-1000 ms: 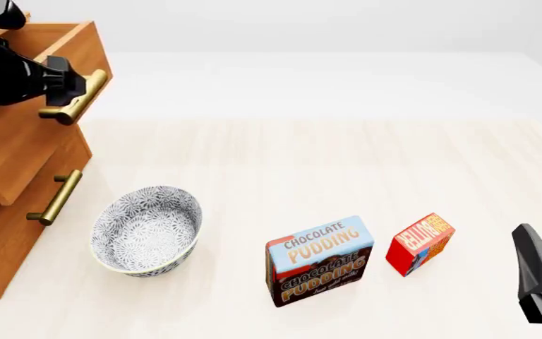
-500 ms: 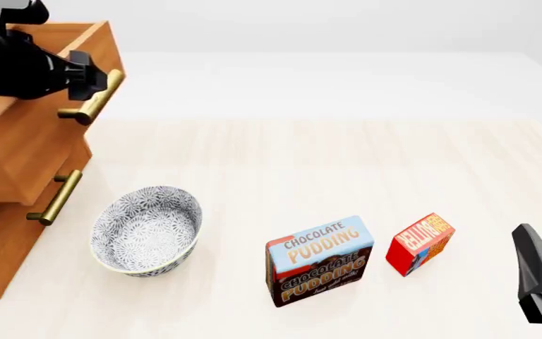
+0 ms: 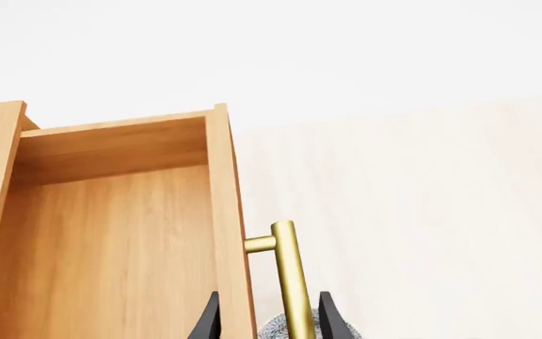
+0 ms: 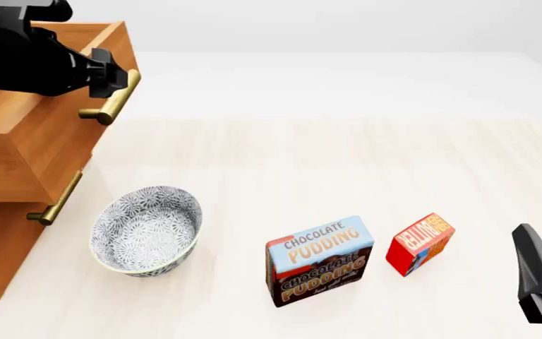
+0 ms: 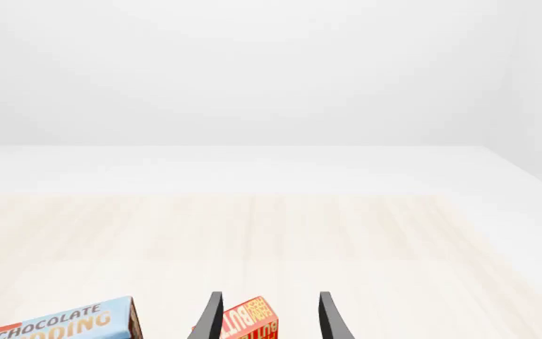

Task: Put the butter at the back in the top drawer of the cabinet and close it.

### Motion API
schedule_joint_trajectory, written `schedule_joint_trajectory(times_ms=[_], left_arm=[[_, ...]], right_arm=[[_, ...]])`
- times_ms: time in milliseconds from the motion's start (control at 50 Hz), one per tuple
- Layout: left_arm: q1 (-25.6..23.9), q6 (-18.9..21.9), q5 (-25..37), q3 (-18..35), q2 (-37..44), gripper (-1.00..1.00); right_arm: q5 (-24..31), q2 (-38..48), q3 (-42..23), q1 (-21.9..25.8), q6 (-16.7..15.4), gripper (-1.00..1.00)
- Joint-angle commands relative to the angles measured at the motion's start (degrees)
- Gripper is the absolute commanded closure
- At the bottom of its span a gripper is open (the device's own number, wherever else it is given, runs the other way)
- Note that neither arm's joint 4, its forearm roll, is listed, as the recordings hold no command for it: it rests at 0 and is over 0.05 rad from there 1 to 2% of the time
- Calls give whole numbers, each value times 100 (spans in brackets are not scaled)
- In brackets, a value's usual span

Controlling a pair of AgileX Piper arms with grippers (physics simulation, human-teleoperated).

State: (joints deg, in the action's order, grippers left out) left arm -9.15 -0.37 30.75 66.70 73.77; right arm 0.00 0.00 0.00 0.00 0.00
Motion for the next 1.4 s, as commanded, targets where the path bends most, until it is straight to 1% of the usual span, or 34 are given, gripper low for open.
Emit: schedule_joint_trajectory(times_ms=[20,300,480,1400], left_arm=[[-200,176,-18,-115,467,-100],[-347,158,-2,22,578,-100],[-435,152,-75,17,660,-100],[-776,129,-48,217,835,-100]], right_arm=[[0,0,0,0,0,-100],[0,0,0,0,0,-100],[0,0,0,0,0,-100],[0,0,0,0,0,-100]])
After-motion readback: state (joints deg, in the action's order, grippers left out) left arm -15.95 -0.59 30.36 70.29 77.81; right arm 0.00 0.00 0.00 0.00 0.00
